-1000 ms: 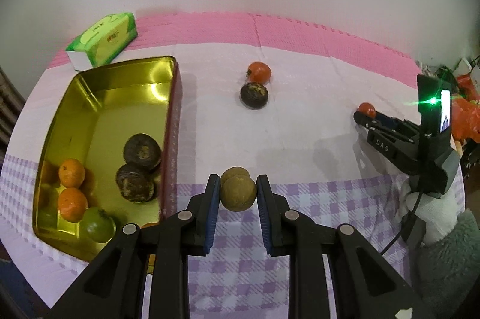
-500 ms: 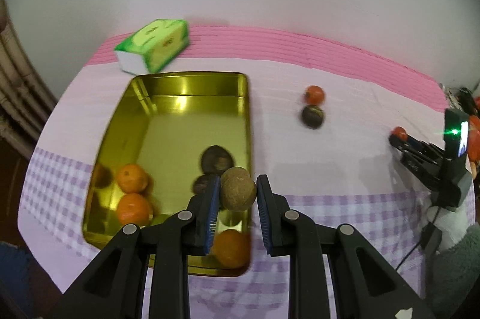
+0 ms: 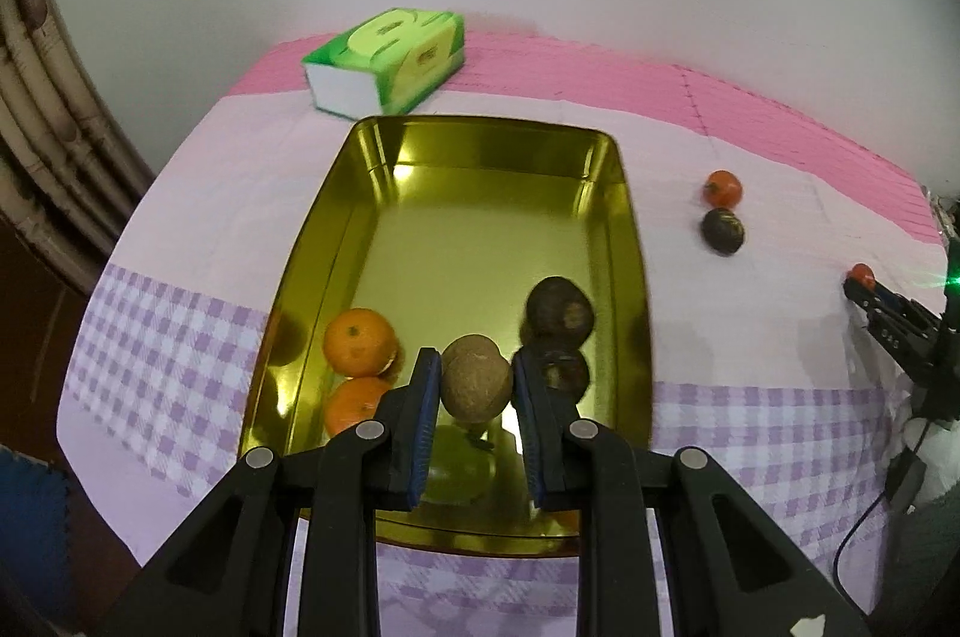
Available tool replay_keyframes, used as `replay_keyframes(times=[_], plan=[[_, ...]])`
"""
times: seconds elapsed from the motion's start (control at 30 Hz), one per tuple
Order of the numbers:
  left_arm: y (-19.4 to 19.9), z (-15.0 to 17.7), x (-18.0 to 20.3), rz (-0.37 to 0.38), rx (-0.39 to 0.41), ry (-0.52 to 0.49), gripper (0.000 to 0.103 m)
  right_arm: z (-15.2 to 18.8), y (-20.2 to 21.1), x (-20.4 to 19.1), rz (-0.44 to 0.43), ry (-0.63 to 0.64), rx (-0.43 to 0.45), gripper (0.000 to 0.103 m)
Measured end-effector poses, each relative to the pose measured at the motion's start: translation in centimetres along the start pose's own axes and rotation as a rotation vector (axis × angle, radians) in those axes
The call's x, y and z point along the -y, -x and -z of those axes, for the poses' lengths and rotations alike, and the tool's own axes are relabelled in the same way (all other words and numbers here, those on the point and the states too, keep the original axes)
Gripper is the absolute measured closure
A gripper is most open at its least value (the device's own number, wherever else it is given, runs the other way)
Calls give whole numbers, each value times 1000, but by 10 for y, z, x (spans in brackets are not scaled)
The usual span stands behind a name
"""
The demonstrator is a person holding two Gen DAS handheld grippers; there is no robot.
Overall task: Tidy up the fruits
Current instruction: 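Lower the small fruits into the tin and open the left gripper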
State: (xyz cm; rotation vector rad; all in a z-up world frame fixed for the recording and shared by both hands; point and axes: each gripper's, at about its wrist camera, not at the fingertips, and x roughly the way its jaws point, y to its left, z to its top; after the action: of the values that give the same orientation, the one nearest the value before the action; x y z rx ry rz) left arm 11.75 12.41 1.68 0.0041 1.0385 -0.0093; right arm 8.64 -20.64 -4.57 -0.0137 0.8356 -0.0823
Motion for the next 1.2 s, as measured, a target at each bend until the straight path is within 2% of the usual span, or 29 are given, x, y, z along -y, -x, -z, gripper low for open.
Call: replay_keyframes(times=[0.3,0.77,1.2], plan=[[-17,4,-17,9,-34,28,82,0,0,0,0,0,0,70],[-38,3,5,37,-55,-39,82,0,0,0,1,0,0,70],[-51,10,1,25,-100,-35,82,0,0,-1,2,0,0,70]])
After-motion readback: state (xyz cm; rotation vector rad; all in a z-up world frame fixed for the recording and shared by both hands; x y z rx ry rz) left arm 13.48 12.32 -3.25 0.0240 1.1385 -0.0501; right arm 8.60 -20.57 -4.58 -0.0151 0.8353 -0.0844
